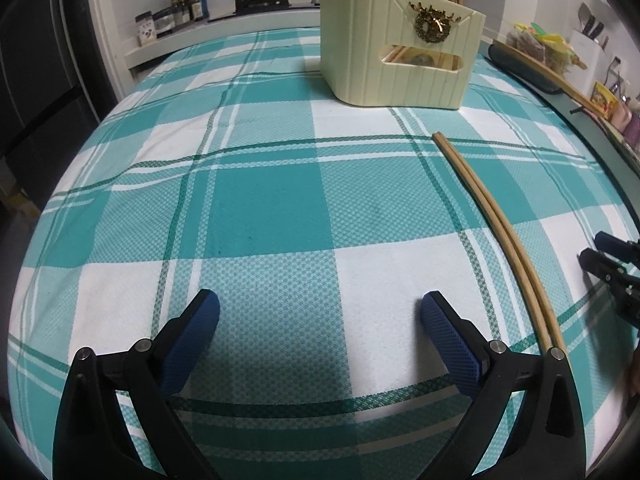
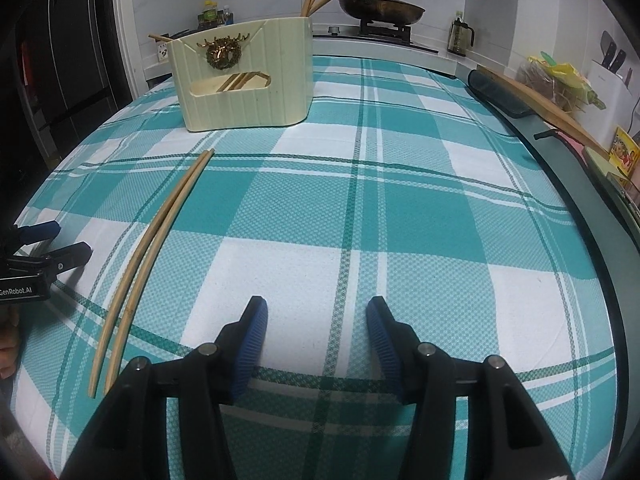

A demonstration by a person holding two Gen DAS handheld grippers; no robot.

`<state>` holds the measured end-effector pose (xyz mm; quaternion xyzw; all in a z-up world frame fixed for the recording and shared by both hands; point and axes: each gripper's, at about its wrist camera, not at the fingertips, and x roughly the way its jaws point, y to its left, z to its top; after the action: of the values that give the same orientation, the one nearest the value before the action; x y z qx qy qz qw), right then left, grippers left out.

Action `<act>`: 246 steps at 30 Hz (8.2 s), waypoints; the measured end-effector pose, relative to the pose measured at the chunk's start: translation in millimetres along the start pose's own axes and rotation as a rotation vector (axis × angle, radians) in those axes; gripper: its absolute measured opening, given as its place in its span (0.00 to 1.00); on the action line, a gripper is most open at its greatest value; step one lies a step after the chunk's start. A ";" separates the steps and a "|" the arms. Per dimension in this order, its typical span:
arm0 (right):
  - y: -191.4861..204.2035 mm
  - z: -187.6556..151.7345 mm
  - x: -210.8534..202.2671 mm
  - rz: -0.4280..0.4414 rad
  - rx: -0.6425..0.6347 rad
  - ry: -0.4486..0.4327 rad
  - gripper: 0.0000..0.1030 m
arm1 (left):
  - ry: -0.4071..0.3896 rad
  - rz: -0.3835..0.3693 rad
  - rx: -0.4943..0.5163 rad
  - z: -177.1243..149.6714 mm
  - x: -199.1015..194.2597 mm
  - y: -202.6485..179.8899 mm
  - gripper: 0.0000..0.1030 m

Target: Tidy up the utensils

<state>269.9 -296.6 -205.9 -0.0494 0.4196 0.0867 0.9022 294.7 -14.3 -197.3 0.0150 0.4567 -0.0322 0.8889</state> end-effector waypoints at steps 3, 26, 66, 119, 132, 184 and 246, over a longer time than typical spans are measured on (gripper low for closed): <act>-0.2 0.1 0.1 0.000 0.000 0.000 0.52 | 0.000 -0.001 0.000 0.0 0.1 0.1 0.98; 3.7 0.9 -0.6 -0.027 -0.003 0.000 0.52 | 0.000 -0.009 -0.003 -0.3 1.7 0.2 0.99; 17.4 -5.5 -10.6 0.028 0.029 0.040 0.06 | 0.019 -0.088 0.153 13.2 -2.4 -102.2 0.65; 16.3 108.0 -94.0 0.199 -0.118 -0.114 0.06 | -0.194 -0.289 0.118 72.9 -140.5 18.6 0.05; 27.1 139.4 -163.2 0.179 -0.145 -0.351 0.06 | -0.345 -0.356 0.028 102.3 -191.6 40.0 0.04; 20.2 140.9 -123.9 0.091 0.045 -0.340 0.85 | -0.392 0.234 0.014 83.5 -173.9 -16.0 1.00; 66.8 70.4 -207.5 -0.054 -0.025 -0.331 0.85 | -0.309 0.150 -0.074 38.7 -223.5 -24.5 1.00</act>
<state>178.1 -243.6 -2.9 -0.0567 0.2625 0.0747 0.9604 194.5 -31.1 7.1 0.0115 0.3131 0.0491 0.9484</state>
